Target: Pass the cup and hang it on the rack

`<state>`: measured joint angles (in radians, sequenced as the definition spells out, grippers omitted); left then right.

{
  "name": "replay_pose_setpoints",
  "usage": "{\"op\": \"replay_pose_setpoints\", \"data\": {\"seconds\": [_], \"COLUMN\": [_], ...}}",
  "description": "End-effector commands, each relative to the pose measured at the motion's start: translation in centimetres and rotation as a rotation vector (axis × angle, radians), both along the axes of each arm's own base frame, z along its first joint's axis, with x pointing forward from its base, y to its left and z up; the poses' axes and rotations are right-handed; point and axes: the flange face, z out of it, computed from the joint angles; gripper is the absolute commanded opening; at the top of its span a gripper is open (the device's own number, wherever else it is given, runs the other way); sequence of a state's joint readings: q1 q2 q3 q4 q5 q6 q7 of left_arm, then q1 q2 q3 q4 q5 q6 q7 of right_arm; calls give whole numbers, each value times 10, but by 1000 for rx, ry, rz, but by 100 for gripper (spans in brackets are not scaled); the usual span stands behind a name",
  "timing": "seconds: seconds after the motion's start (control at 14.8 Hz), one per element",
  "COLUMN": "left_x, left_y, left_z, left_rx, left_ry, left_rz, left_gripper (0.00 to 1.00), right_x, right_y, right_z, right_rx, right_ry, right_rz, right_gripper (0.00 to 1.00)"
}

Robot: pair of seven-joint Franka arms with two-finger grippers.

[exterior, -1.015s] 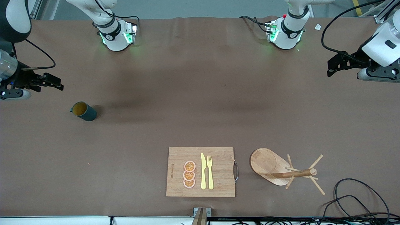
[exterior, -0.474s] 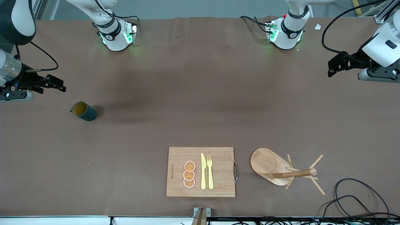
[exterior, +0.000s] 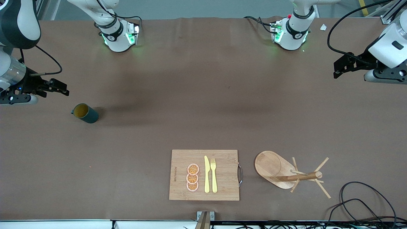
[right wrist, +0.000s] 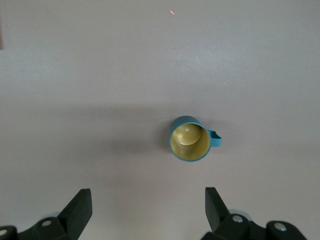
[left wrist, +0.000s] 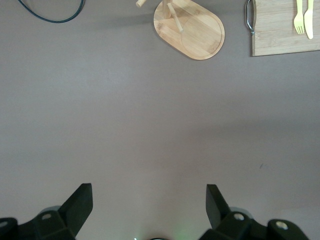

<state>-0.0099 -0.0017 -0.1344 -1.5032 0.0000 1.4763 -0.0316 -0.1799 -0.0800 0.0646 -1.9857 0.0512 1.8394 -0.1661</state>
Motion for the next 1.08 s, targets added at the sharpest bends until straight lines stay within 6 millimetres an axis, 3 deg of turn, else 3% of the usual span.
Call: {"op": "replay_pose_setpoints", "data": {"seconds": [0.0,0.81,1.02], "left_x": [2,1,1], "left_y": [-4,-7,-7], "left_z": [4,6,6], "left_rx": [16,17,16], "left_ry": [-13,-16,-16], "left_rz": [7,2,4], "left_gripper": [100,100,100], "right_x": [-10,-34,-30], "right_y": [-2,-17,-17], "right_z": [-8,-95,-80], "right_rx": [3,1,0], "right_ry": [-16,-4,-16], "right_rz": [-10,-53,-34], "right_gripper": [100,100,100]}}
